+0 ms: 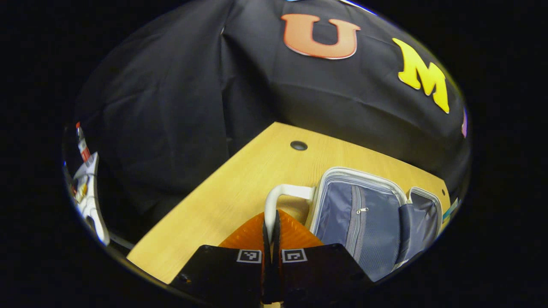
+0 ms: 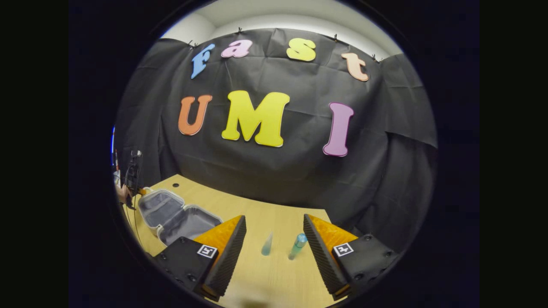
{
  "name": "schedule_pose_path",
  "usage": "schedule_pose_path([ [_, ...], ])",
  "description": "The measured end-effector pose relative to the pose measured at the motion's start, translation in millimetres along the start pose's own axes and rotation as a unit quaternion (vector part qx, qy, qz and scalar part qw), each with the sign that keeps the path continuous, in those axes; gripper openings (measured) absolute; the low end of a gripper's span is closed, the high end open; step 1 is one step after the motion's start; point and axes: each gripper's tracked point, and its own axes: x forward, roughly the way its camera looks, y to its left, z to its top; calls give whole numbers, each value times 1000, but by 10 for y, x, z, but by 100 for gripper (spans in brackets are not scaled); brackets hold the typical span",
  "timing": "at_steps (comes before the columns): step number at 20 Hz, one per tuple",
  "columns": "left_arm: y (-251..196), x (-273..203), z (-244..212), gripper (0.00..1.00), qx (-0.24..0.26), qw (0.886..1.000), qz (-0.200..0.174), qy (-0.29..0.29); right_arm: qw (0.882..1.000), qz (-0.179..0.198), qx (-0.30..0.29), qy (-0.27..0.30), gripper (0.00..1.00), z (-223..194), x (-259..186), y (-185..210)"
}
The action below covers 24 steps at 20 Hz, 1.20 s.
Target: First open the suitcase, pack the skin care products into it, and then close the suitcase.
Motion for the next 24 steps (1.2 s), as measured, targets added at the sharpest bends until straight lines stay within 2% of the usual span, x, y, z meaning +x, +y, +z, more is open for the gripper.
schedule_pose_path([
  [3, 112, 82, -27, 7, -11, 1000, 3, 9, 1000, -1, 2, 8, 80, -11, 23, 65],
  [6, 133, 95, -80, 12, -17, 1000, -10, 19, 1000, 3, 7, 14, 80, -49, 51, 121],
  [7, 142, 92, -83, 18, -27, 999, -9, 23, 1000, 4, 8, 15, 80, -49, 53, 134],
  [9, 225, 69, -128, 20, -36, 999, 8, 36, 1000, 8, 10, 17, 80, -74, 52, 138],
  [10, 254, 40, -120, 39, -38, 998, 14, 38, 1000, 8, 12, 17, 80, -90, 54, 122],
  [11, 285, -14, -108, 53, -39, 998, 20, 37, 1000, 8, 15, 18, 80, -100, 64, 99],
  [12, 294, -94, -76, 60, -41, 998, 24, 35, 1000, 6, 19, 18, 80, -132, 62, 63],
  [14, 222, -295, -30, 82, -44, 998, 23, 28, 999, 2, 29, 19, 80, -180, 75, -28],
  [15, 100, -402, -14, 99, -46, 999, 11, 27, 999, 1, 34, 23, 80, -215, 81, -72],
  [18, -329, -770, 118, 99, -34, 999, -15, -1, 998, -4, 50, 27, 78, -329, 109, -244],
  [24, -1667, -1631, 372, 98, 11, 994, -80, -68, 996, -21, 76, 48, 80, -696, 245, -708],
])
